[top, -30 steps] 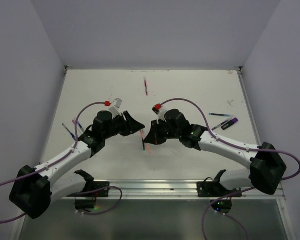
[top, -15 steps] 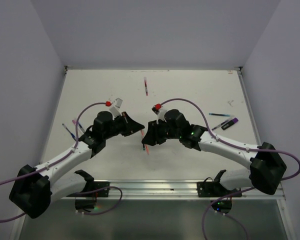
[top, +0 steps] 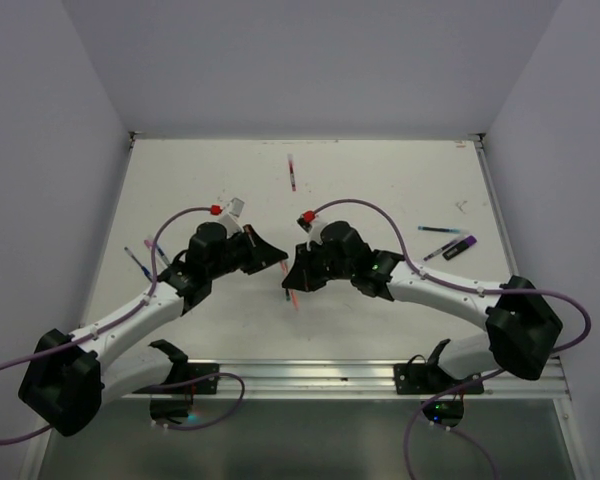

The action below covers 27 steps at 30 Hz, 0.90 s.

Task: Open the pen caps

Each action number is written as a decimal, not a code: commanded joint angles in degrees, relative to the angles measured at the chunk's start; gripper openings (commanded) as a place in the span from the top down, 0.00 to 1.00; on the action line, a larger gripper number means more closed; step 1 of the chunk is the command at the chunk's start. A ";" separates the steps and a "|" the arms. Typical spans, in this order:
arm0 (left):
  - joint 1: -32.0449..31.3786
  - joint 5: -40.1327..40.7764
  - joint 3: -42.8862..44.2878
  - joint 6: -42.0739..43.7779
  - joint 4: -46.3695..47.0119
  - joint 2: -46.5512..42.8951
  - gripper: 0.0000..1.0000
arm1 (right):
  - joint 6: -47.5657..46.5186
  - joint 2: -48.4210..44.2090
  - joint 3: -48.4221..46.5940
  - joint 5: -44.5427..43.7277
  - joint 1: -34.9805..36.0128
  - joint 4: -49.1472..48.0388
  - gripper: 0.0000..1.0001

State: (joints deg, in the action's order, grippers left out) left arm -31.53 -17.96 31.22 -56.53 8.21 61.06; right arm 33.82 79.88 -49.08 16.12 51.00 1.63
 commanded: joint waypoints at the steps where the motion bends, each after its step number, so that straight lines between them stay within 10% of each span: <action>1: -0.11 5.88 4.89 -1.82 -5.35 -0.33 1.00 | -1.39 0.89 -1.80 -5.72 2.33 1.08 1.00; 5: -0.11 15.48 11.12 -4.63 -15.75 1.43 1.00 | -4.73 3.17 -7.25 -33.15 11.12 15.75 1.00; 9: -0.11 19.43 14.30 -5.78 -16.47 3.62 1.00 | -2.54 5.91 -8.67 -42.13 17.63 20.43 1.00; 27: 3.74 6.11 15.63 5.47 -3.66 0.56 1.00 | -6.23 -0.24 2.83 -17.20 13.16 7.09 1.00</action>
State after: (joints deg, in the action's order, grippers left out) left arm -31.62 -11.55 45.56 -54.02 -13.13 66.26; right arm 29.80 80.42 -51.77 -15.33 64.18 4.21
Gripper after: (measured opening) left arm 0.056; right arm 0.081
